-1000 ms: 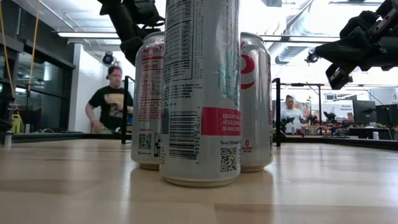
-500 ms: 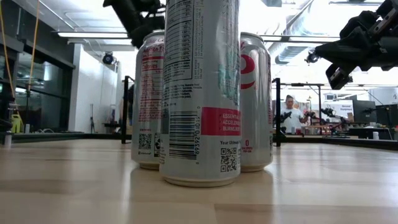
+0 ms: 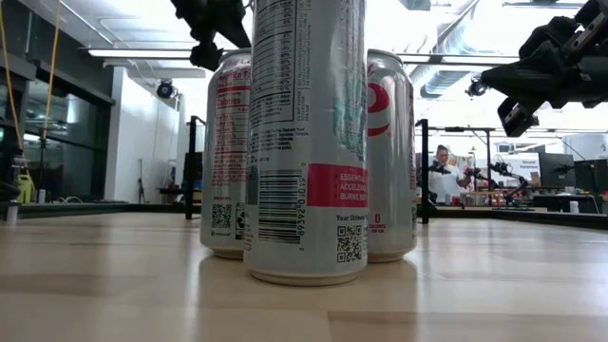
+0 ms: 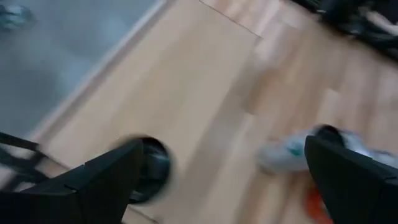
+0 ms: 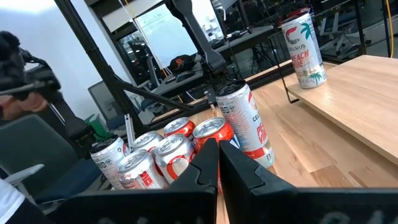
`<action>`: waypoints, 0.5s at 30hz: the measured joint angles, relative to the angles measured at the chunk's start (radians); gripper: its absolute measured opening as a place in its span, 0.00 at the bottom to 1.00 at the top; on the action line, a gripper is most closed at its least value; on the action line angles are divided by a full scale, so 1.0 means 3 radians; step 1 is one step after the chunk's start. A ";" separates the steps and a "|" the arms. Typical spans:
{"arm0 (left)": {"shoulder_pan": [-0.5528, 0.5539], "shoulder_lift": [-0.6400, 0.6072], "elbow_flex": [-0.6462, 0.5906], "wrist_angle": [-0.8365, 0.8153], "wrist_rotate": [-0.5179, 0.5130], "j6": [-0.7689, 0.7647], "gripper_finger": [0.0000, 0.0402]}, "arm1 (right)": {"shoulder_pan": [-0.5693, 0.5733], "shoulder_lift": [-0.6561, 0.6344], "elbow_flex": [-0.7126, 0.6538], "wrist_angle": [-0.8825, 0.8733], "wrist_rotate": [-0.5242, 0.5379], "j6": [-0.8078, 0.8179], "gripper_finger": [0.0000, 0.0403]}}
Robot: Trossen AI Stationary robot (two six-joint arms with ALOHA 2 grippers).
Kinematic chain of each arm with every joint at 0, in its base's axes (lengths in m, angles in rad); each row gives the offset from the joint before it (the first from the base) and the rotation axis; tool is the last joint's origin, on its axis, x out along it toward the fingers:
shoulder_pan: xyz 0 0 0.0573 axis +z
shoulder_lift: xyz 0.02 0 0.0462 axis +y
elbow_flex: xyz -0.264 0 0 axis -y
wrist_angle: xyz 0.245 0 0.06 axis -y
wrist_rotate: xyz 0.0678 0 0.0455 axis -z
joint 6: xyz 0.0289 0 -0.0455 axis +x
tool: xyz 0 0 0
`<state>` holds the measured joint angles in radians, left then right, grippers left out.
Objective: Place canned beverage on shelf
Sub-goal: Put the middle white soda can on the shelf
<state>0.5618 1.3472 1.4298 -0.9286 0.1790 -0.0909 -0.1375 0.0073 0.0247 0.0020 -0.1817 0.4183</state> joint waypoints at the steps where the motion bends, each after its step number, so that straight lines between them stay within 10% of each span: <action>1: -0.0063 -0.0052 -0.0061 0.0039 0.0006 -0.0077 1.00 | 0.0000 0.0000 0.0000 -0.0001 0.0001 0.0000 0.00; 15: -0.0980 0.0188 0.0396 -0.0533 -0.1157 0.0311 0.99 | 0.0000 0.0000 0.0000 0.0000 0.0000 0.0000 0.00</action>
<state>0.2677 1.4036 1.5487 -1.0885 -0.1681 0.0023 -0.1374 0.0073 0.0249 0.0018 -0.1815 0.4183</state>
